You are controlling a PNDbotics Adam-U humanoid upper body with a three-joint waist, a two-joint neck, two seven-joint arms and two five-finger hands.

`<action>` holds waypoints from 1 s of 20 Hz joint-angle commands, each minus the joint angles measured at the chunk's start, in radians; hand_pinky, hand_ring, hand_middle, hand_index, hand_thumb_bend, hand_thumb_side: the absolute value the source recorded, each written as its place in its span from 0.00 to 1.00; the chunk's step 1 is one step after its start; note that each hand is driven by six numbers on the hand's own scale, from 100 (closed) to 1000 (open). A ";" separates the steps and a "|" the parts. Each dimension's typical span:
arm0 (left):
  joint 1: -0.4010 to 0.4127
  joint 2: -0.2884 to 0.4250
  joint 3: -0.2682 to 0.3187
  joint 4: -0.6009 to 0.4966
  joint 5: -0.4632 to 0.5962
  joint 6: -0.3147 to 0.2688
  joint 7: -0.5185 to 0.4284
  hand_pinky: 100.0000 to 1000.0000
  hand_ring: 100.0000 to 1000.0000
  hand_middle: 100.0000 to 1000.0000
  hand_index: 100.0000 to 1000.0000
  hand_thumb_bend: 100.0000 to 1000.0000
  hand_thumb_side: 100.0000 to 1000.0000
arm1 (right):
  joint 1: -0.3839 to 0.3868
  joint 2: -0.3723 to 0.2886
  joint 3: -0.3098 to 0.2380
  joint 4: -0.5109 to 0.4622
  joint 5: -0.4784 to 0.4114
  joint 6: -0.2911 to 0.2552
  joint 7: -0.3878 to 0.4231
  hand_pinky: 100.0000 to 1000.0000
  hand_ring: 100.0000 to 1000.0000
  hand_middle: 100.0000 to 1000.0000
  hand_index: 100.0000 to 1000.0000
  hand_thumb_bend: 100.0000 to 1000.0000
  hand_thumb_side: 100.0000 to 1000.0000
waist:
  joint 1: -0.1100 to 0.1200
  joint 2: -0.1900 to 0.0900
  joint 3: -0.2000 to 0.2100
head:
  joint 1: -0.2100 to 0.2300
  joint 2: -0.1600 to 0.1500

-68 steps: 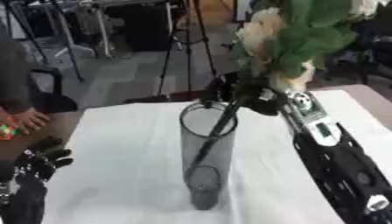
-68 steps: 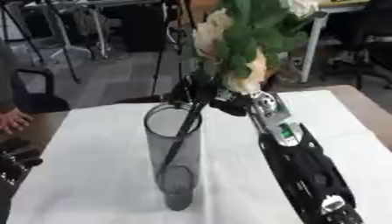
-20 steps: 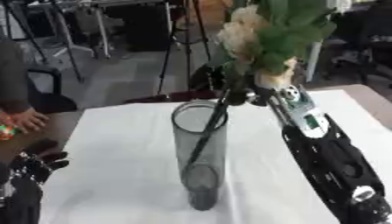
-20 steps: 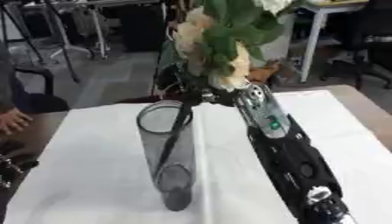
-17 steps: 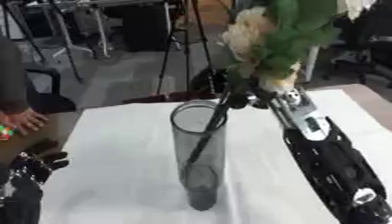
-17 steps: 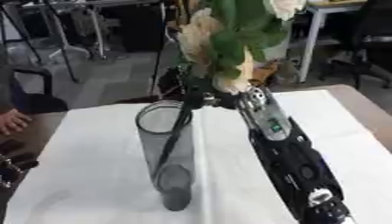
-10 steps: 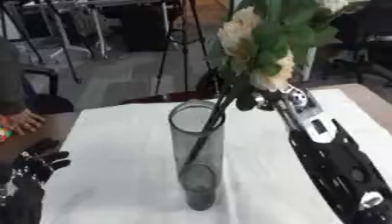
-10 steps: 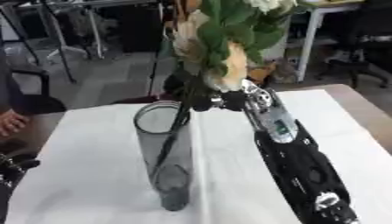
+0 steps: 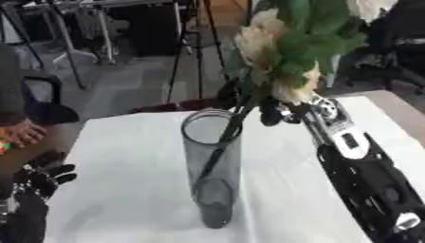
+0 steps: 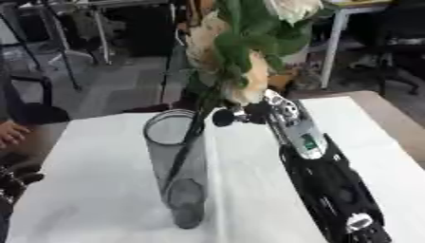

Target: Arrange flowers into the vase.

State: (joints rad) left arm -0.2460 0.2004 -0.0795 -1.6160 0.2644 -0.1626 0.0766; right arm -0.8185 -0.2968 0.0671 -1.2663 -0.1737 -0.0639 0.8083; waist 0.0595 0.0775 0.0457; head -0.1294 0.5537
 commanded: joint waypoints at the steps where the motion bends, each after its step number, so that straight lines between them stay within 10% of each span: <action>1: -0.007 0.006 0.011 -0.014 0.002 -0.002 0.003 0.67 0.64 0.69 0.77 0.98 0.87 | -0.007 -0.026 -0.015 -0.021 -0.007 -0.002 0.008 0.82 0.79 0.70 0.76 1.00 0.44 | -0.001 0.000 -0.001 | 0.005 -0.006; 20: 0.004 0.009 0.018 -0.012 0.001 -0.005 0.009 0.67 0.65 0.69 0.77 0.98 0.87 | 0.097 -0.054 -0.079 -0.044 -0.056 0.015 -0.046 0.81 0.78 0.68 0.75 1.00 0.46 | -0.001 -0.003 -0.033 | 0.011 0.001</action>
State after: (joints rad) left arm -0.2355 0.2004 -0.0701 -1.6160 0.2644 -0.1657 0.0820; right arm -0.7066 -0.3237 0.0019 -1.2803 -0.2160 -0.0509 0.7747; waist 0.0595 0.0775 0.0115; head -0.1212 0.5539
